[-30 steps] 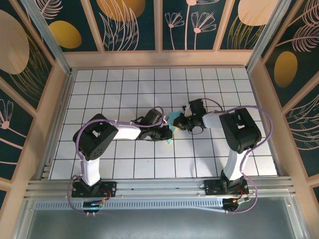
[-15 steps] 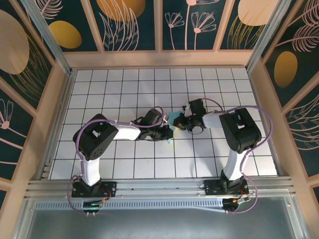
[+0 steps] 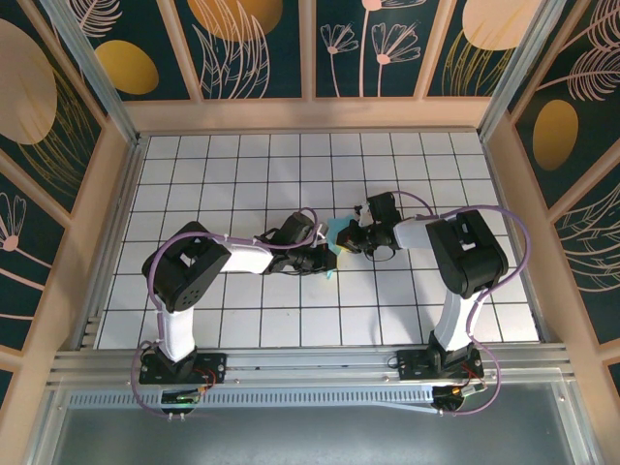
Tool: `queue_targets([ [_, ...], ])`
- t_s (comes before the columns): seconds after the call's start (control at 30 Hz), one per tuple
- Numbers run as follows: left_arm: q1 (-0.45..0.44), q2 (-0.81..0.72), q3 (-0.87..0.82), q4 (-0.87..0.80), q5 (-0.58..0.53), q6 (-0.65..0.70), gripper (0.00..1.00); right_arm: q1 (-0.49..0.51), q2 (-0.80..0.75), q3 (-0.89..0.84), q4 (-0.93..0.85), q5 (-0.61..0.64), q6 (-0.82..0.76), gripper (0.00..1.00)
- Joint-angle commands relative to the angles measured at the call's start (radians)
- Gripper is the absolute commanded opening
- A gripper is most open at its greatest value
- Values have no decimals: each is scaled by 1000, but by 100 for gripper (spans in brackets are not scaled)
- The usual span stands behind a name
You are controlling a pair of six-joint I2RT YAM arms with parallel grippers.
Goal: Fold a paper plane with a square sheet of paper (fold left side to right side)
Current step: Fold the wing for the fifth time at the center of the table.
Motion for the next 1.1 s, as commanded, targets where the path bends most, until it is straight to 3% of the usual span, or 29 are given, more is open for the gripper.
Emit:
queue_targets([
  [0.0, -12, 25, -15, 10, 17, -3, 9, 8, 61, -27, -89, 75, -27, 0],
  [1.07, -59, 13, -35, -37, 9, 12, 8, 9, 79, -14, -103, 84, -31, 0],
])
